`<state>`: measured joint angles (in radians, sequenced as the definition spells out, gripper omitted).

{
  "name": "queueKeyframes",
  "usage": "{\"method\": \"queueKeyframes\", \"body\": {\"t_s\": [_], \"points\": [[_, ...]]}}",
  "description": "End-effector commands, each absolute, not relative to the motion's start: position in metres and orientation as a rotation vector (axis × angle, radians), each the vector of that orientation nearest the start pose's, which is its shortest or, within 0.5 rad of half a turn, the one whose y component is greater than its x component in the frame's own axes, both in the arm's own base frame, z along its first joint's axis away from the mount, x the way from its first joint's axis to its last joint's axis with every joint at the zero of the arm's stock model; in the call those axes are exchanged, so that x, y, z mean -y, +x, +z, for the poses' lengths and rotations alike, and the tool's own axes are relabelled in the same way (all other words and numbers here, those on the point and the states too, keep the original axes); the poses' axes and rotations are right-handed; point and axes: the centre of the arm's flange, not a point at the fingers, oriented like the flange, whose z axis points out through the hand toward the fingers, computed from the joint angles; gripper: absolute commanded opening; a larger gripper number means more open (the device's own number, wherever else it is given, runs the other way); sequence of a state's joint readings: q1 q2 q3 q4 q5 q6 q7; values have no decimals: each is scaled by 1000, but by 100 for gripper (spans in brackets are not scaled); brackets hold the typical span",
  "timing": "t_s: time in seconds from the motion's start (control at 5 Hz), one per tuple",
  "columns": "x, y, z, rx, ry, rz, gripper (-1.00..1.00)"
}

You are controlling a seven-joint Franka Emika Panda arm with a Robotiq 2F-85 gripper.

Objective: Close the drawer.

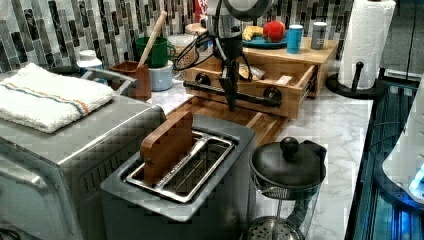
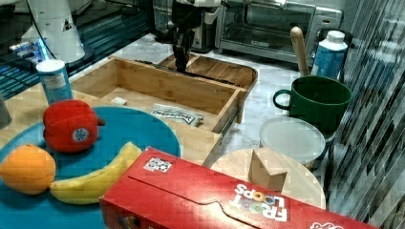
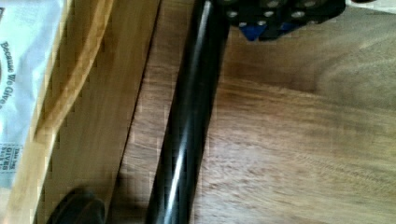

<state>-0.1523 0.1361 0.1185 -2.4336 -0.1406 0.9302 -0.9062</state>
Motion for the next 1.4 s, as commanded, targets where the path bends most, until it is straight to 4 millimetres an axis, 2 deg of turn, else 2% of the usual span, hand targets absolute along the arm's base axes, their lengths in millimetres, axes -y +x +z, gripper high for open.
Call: {"method": "queueKeyframes", "body": {"t_s": [0.2, 0.4, 0.6, 1.0, 1.4], "points": [[108, 540, 276, 253, -3177, -6, -100], [156, 539, 289, 208, -3200, -18, -100], [188, 532, 303, 202, -3205, 12, -100], [248, 512, 303, 112, -3187, -95, -100], [300, 501, 305, 143, -3235, -134, -100]]}}
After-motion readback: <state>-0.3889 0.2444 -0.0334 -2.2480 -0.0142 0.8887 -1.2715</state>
